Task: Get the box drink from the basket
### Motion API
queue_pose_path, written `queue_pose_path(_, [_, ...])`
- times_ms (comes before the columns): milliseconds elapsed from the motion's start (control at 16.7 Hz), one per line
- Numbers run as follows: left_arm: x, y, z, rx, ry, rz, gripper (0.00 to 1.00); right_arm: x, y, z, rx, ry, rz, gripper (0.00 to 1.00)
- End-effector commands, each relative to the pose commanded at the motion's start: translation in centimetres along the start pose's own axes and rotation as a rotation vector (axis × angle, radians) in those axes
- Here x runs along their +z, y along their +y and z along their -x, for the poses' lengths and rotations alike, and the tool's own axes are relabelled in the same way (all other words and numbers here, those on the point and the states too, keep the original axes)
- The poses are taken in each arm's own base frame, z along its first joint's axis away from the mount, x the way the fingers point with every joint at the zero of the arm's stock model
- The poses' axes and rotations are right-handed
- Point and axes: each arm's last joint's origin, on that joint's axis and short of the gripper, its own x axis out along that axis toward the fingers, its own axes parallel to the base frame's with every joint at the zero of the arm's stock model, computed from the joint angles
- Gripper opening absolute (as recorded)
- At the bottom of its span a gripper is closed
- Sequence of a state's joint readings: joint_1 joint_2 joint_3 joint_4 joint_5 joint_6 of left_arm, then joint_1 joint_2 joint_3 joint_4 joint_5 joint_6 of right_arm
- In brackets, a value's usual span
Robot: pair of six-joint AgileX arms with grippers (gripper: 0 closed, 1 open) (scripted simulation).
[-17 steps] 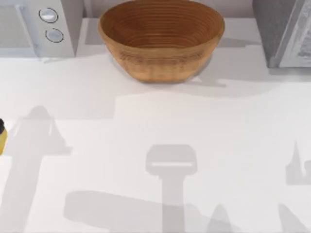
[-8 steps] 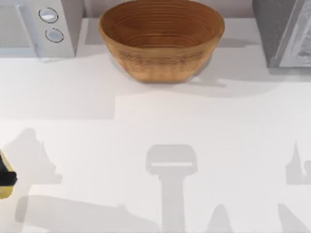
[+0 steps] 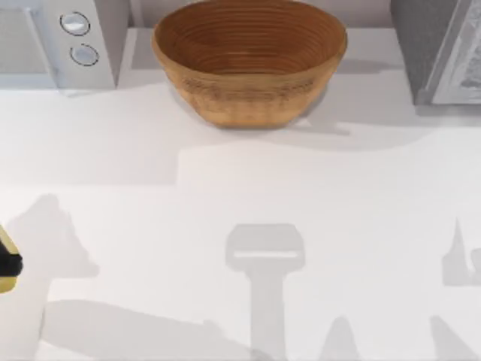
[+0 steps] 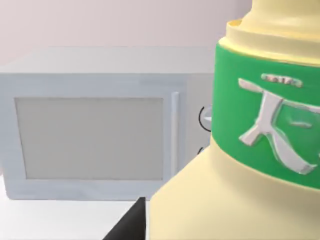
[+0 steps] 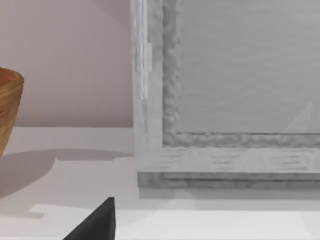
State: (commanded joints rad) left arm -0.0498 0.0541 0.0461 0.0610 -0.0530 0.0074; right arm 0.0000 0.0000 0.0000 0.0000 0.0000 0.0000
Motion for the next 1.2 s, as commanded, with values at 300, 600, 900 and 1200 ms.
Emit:
queue_pose_path(300, [4.4,-1.1,-1.8,0.113,-0.124,-0.018,0.00,0.0,0.0,0.0,0.000,0.000,0.000,1.00])
queue_pose_path(600, [5.0,-3.7,-5.9,0.253,-0.088,-0.058,0.00,0.0,0.0,0.0,0.000,0.000,0.000,1.00])
queue_pose_path(900, [6.4,-7.5,-8.3,0.329,-0.129,-0.015,0.00,0.0,0.0,0.0,0.000,0.000,0.000,1.00])
queue_pose_path(1200, [4.9,-12.3,-11.0,0.493,-0.108,0.027,0.00,0.0,0.0,0.0,0.000,0.000,0.000,1.00])
